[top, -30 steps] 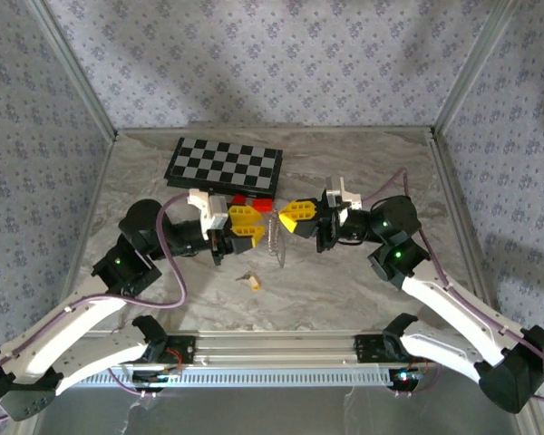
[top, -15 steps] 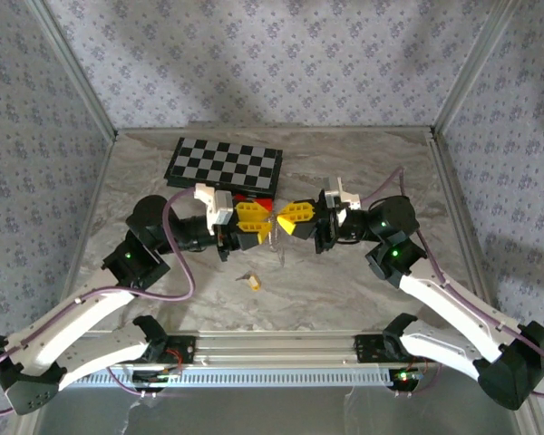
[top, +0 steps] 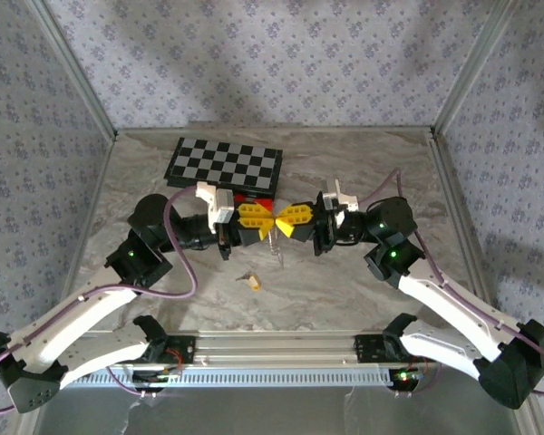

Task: Put the keys on the keyring

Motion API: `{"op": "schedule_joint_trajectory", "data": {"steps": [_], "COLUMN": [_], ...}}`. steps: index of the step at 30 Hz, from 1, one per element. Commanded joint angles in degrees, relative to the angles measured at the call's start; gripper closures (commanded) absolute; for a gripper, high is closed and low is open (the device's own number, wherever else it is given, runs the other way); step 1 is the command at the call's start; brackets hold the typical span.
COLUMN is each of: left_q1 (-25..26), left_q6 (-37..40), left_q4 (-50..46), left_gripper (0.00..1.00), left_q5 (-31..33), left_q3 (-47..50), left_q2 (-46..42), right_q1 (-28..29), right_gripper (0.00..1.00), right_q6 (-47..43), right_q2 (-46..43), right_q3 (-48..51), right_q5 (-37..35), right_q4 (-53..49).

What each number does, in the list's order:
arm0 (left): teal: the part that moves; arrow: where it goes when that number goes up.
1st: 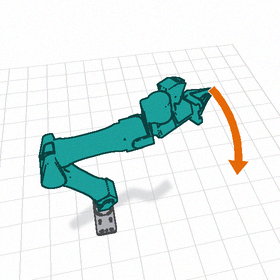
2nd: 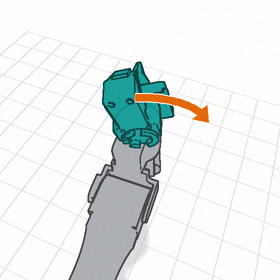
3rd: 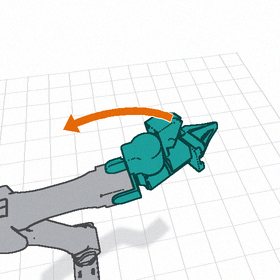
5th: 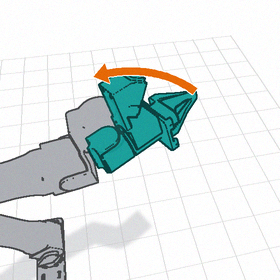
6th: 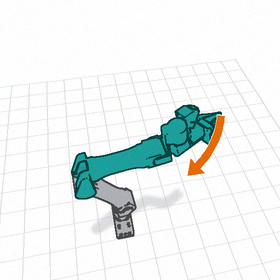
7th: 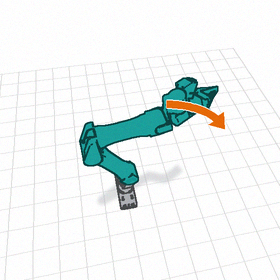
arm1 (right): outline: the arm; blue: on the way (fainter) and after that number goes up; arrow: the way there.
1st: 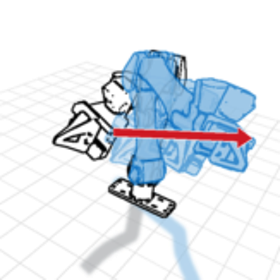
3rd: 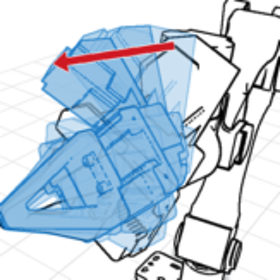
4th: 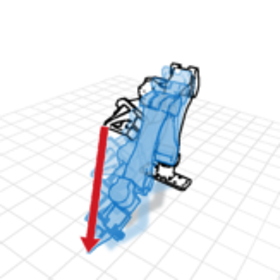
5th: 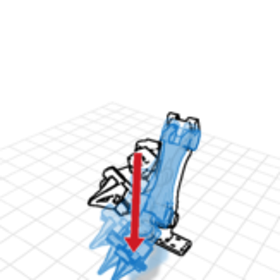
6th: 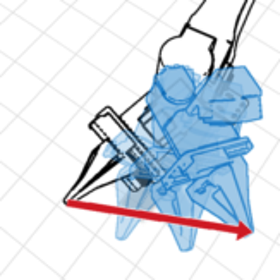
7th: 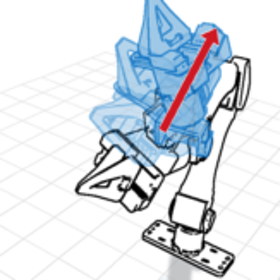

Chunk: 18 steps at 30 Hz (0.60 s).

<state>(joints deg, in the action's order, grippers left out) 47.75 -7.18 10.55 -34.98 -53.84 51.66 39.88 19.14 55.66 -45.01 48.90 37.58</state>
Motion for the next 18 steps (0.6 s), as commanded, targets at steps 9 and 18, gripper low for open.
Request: {"op": "schedule_joint_trajectory", "data": {"steps": [9, 18], "left_q1": [0.39, 0.41], "left_q6": [-0.6, 2.59], "left_q4": [3.22, -1.45], "left_gripper": [0.99, 1.0], "left_q5": [-1.68, -1.34], "left_q3": [-0.61, -1.57], "left_q2": [0.6, -0.05], "right_q1": [0.73, 0.72], "right_gripper": [1.0, 0.87], "right_q6": [1.11, -3.7], "right_q2": [-0.19, -2.04], "right_q3": [0.76, -0.19], "right_q5": [-0.39, -2.93], "right_q4": [3.37, -4.89]}}
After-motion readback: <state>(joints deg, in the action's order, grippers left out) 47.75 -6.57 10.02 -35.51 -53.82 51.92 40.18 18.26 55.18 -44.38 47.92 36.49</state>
